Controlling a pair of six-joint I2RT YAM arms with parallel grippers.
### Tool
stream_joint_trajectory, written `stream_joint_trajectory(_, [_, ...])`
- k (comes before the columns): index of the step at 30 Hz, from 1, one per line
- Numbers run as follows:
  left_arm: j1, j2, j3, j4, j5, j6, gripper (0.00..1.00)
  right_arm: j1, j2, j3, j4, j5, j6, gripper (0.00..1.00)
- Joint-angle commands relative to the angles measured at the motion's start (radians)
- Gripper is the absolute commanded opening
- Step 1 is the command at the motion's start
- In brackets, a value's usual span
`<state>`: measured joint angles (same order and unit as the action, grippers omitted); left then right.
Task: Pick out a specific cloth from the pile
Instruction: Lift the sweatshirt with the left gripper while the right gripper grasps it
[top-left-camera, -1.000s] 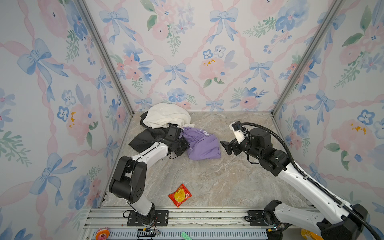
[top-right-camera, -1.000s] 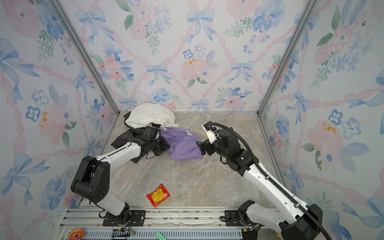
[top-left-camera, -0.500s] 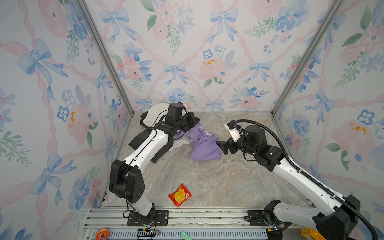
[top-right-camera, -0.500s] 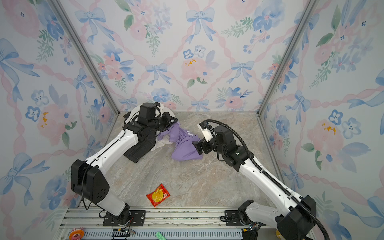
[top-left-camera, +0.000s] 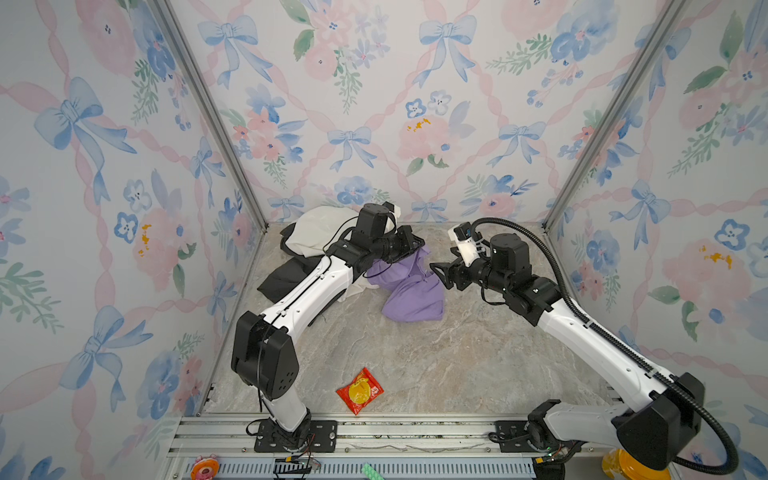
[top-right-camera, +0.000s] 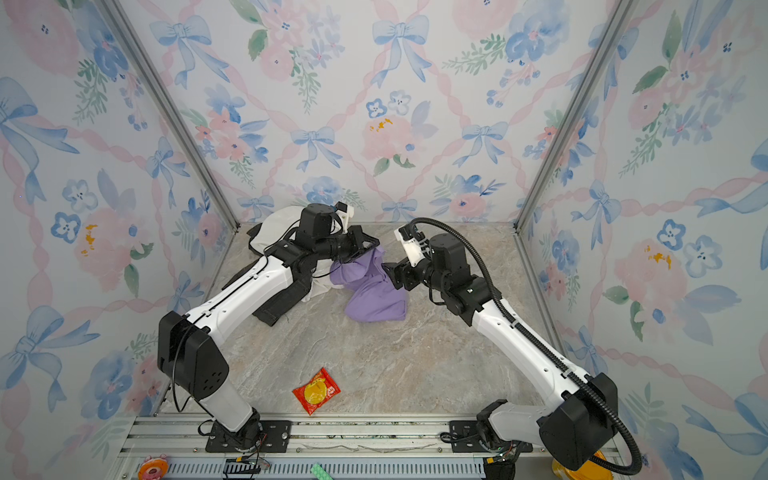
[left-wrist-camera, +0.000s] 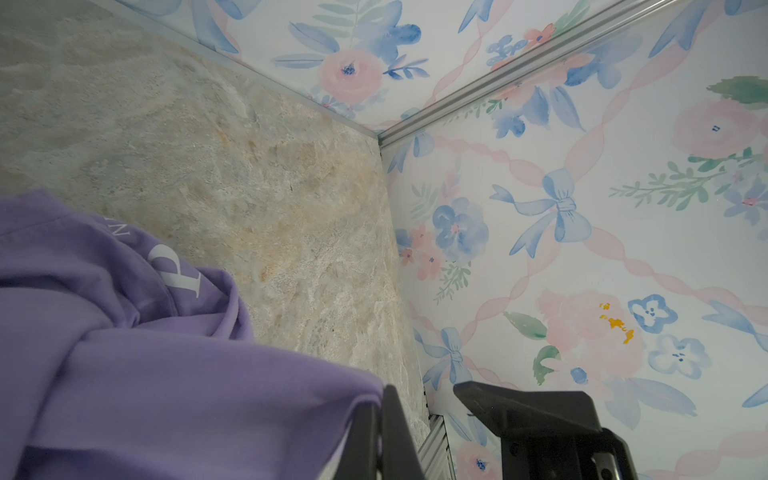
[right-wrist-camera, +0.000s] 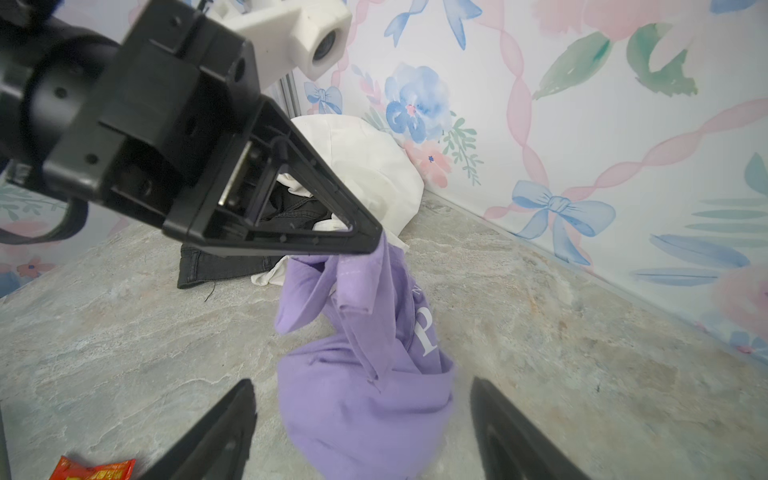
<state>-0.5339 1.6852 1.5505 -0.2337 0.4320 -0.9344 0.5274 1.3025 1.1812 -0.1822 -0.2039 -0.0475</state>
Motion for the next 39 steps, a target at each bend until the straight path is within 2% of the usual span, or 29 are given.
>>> stream_joint_trajectory(1, [-0.011, 0.011, 0.031, 0.019, 0.021, 0.025, 0.00, -0.006, 0.029, 0.054, 0.030, -0.027, 0.024, 0.79])
stream_joint_trajectory(11, [-0.015, 0.018, 0.038, 0.019, 0.040, 0.023, 0.00, -0.011, 0.117, 0.104, 0.053, -0.018, 0.035, 0.62])
stream_joint_trajectory(16, [-0.017, 0.017, 0.031, 0.019, 0.044, 0.022, 0.00, -0.012, 0.153, 0.128, 0.073, -0.042, 0.046, 0.46])
stream_joint_trajectory(21, [-0.017, 0.010, 0.029, 0.019, 0.031, 0.022, 0.00, -0.014, 0.172, 0.135, 0.069, -0.052, 0.052, 0.19])
stream_joint_trajectory(27, [-0.017, 0.004, 0.026, 0.019, 0.009, 0.024, 0.00, -0.024, 0.166, 0.129, 0.082, -0.048, 0.068, 0.04])
stream_joint_trajectory(30, [-0.015, 0.000, 0.031, 0.019, -0.012, 0.030, 0.13, -0.030, 0.158, 0.129, 0.082, -0.043, 0.071, 0.00])
stream_joint_trajectory(37, [0.007, -0.030, 0.043, 0.019, -0.075, 0.063, 0.59, -0.059, 0.127, 0.125, 0.080, -0.025, 0.082, 0.00])
stream_joint_trajectory(39, [0.018, -0.049, 0.037, 0.019, -0.102, 0.073, 0.69, -0.079, 0.115, 0.127, 0.079, -0.015, 0.082, 0.00])
